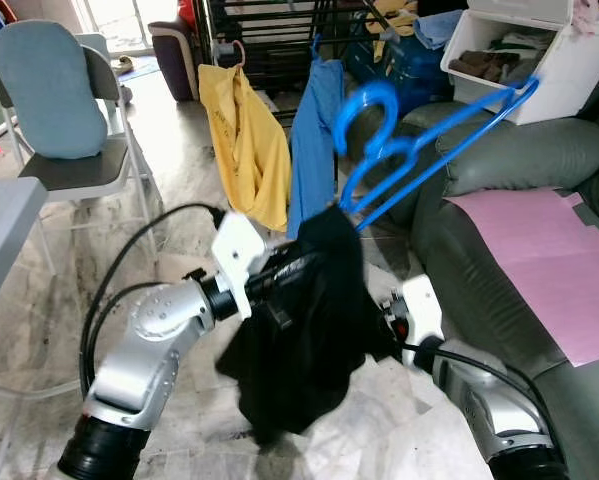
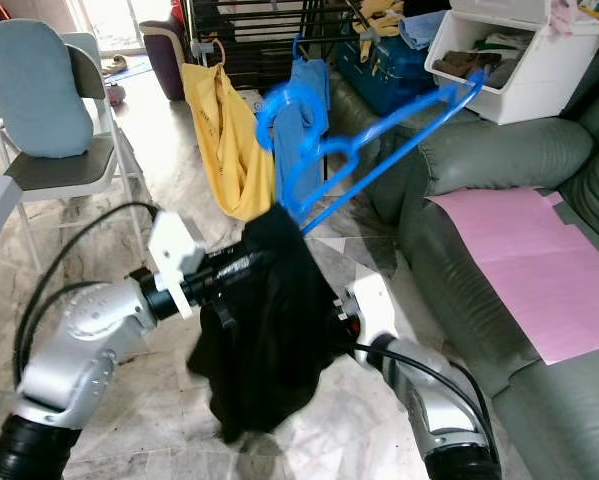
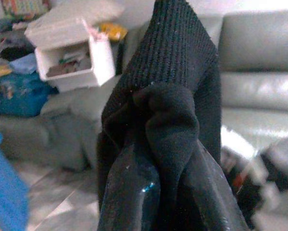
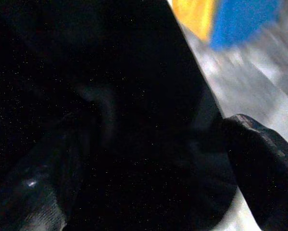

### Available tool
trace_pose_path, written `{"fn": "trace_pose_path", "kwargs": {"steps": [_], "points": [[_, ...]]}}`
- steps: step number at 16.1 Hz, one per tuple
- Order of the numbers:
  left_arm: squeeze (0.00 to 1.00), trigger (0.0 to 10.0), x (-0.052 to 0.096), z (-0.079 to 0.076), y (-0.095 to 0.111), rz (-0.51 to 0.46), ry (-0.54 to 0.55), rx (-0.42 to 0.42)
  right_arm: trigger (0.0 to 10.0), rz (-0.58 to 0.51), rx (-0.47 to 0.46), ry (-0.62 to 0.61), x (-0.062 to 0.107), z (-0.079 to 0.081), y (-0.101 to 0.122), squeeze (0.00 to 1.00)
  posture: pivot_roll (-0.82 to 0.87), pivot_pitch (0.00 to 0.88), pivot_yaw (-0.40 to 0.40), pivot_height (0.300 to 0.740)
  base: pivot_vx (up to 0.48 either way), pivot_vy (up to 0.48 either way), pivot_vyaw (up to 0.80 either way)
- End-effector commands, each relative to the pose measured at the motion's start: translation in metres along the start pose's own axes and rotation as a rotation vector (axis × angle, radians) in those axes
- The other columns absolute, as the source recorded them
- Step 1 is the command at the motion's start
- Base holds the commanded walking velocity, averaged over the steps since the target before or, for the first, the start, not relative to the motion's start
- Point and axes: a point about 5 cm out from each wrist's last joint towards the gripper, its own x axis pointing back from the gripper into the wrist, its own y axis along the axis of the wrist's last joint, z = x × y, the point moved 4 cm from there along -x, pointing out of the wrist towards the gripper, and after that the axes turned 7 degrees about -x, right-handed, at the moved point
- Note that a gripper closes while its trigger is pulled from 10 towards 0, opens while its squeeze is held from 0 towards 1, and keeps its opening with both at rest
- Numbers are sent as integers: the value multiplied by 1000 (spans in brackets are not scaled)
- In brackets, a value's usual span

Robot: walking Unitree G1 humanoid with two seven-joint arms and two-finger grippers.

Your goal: Hang hanger

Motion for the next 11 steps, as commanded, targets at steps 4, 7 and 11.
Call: {"fn": "trace_pose_path", "kwargs": {"steps": [4,7,11], "points": [[0,10000,0,20,58,-165,48,0,10000,58,30,-240,6,-48,-8,0,-72,0,-7,740,0,0,0],[0,10000,9,36,63,-161,119,7,8431,111,-78,-386,21,-81,-31,0,-71,0,-15,740,0,0,0],[0,10000,29,42,12,-3,171,56,0,-136,-108,-628,54,-135,34,0,-88,0,-15,740,0,0,0]]}}
